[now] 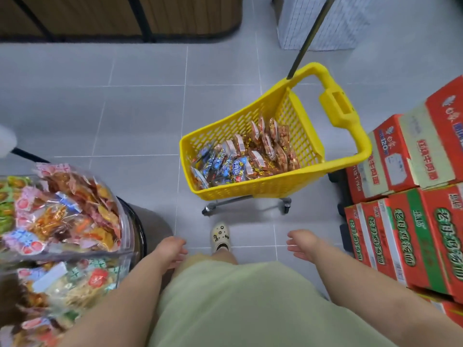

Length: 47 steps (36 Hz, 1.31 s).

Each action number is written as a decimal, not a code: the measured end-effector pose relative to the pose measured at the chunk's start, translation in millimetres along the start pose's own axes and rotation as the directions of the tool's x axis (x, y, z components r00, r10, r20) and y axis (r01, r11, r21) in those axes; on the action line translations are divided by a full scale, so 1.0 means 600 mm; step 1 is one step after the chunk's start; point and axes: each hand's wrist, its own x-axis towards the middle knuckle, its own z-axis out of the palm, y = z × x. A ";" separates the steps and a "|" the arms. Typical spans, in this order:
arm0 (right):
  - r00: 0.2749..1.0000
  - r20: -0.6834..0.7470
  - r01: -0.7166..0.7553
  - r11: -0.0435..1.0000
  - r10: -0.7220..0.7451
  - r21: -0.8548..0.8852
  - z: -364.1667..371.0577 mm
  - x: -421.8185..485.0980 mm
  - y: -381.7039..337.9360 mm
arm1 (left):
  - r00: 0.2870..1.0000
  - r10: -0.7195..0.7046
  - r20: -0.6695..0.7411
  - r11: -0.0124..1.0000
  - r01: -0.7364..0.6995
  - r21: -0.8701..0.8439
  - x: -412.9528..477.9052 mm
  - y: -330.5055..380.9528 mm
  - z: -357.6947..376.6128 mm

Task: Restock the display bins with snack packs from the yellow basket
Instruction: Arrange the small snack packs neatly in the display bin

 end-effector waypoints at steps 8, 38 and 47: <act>0.988 -0.044 0.147 0.989 -0.147 -0.002 0.016 0.025 -0.198 | 0.995 0.101 -0.025 0.991 -0.099 0.087 0.043 0.187 -0.081; 0.833 -0.310 0.245 0.807 -0.459 -0.537 -0.033 0.215 -0.511 | 0.998 -0.063 0.023 0.993 0.065 -0.096 0.090 0.454 0.127; 0.869 -0.222 0.271 0.801 -0.442 -0.535 -0.042 0.258 -0.515 | 0.997 -0.031 0.075 0.998 0.036 -0.057 0.093 0.442 0.144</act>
